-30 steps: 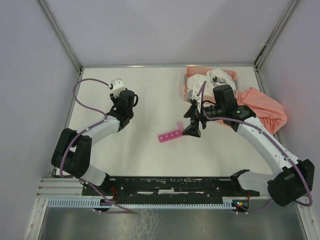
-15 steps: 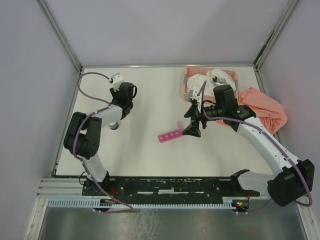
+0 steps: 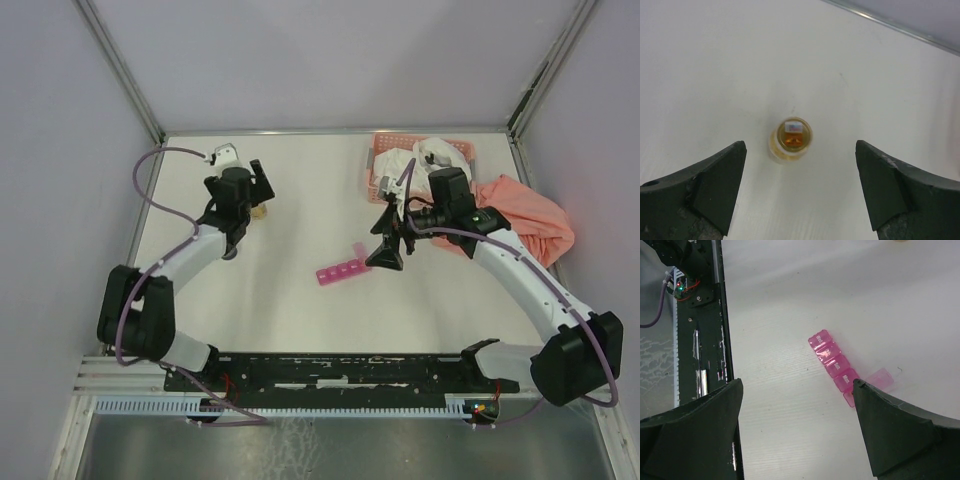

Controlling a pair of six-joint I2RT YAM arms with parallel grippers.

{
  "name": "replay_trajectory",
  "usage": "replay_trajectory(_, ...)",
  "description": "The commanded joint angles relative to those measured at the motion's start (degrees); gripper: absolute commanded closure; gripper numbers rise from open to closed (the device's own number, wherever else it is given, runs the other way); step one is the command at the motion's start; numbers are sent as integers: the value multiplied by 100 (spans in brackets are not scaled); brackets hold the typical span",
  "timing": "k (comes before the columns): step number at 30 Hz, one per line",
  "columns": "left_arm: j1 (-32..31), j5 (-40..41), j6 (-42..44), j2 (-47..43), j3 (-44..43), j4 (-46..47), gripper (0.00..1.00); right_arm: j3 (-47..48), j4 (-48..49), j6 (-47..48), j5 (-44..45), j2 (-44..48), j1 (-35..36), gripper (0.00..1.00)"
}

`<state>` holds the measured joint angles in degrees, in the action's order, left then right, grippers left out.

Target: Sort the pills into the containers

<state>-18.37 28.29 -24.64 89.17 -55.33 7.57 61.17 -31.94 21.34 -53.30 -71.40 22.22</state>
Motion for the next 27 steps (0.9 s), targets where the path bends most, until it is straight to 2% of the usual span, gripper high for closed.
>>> replay_trajectory(1, -62, -1930, -57, -1295, 810, 710, 4, 175, 290, -244, -218, -52, -192, 1)
replay_trajectory(5, -181, -3785, -131, -2102, 1906, 1988, 4, 64, 495, -354, -316, 53, -306, 1)
replay_trajectory(8, -425, -4419, -150, -2406, 2505, 2781, 4, -58, 738, -454, -198, 122, -361, 1)
replay_trajectory(11, -930, -4475, 288, -2673, 2847, 3114, 5, -126, 945, -682, -56, 77, -400, 1)
replay_trajectory(16, -2075, -3898, 1537, -3067, 3364, 3403, 6, -83, 890, -800, -85, -126, -446, 1)
replay_trajectory(22, -2473, -4516, 2558, -3018, 4535, 5245, 5, 369, 135, -455, 123, -612, -564, 1)
replay_trajectory(24, -2501, -4757, 2826, -2759, 4536, 5190, 4, 485, -105, -345, 138, -755, -614, 1)
replay_trajectory(27, -2535, -5053, 3269, -2364, 4247, 4540, 3, 545, -268, -220, 229, -852, -648, 1)
